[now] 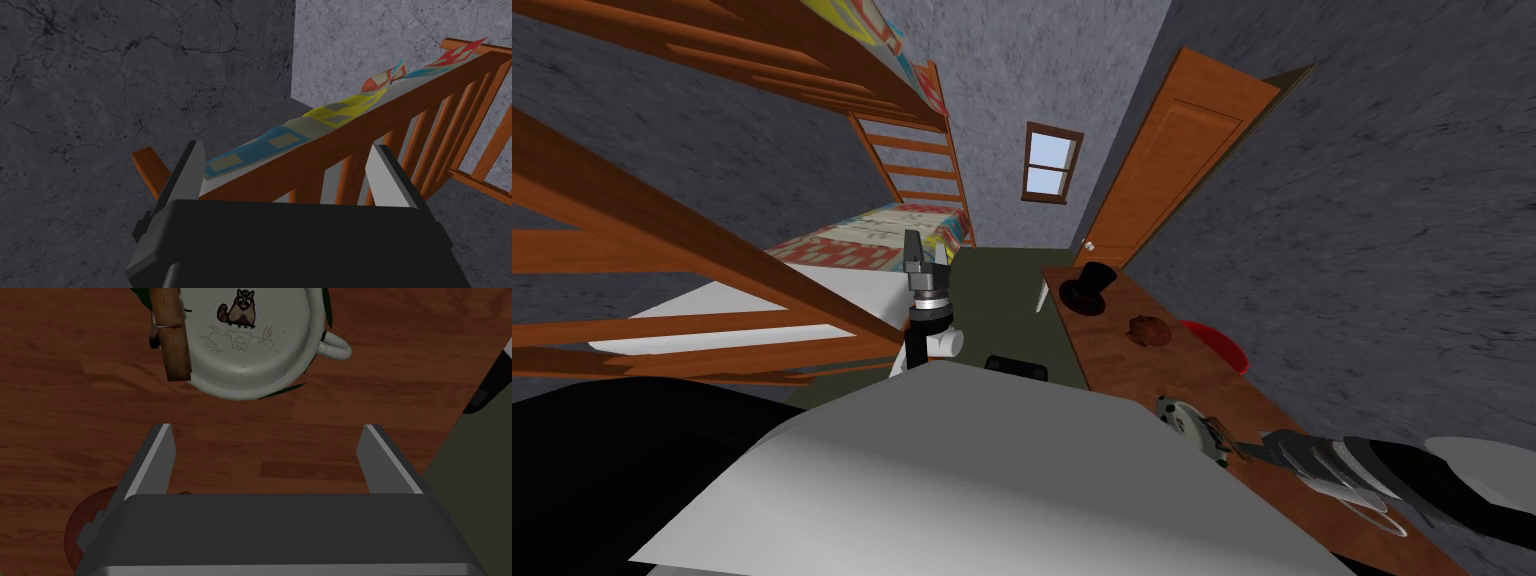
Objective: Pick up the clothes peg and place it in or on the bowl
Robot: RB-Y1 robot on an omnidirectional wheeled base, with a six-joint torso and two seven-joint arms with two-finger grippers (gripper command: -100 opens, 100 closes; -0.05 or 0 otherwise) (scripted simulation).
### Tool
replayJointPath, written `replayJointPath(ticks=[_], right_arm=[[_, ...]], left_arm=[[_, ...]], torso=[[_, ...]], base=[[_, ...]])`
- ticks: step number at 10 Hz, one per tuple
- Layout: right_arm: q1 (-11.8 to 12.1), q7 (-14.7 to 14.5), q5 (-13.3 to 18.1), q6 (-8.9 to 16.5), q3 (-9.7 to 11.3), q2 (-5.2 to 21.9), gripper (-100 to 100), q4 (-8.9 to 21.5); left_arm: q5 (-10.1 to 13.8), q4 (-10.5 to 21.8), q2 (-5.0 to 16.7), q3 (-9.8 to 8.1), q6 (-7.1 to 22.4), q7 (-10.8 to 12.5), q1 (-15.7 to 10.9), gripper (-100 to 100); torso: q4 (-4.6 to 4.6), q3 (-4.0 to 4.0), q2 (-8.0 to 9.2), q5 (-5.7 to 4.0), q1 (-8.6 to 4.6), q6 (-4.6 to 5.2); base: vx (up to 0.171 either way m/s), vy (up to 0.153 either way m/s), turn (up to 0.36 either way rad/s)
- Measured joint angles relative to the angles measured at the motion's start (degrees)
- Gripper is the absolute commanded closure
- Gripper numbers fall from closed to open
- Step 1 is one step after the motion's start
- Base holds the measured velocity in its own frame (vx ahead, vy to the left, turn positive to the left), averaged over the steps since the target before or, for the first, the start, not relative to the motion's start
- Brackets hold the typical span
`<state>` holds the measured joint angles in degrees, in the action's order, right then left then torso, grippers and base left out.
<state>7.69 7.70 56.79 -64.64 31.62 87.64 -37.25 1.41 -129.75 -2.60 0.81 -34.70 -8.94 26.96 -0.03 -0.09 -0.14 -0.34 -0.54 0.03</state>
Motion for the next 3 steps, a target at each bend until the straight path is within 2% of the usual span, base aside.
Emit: replayJointPath(ticks=[3], right_arm=[[0.0, 0.0, 0.0, 0.0, 0.0, 0.0, 0, 0.0]], left_arm=[[0.0, 0.0, 0.0, 0.00, 0.0, 0.0, 0.0, 0]], torso=[[0.00, 0.00, -0.01, 0.00, -0.02, 0.00]], base=[[0.000, 0.000, 0.000]])
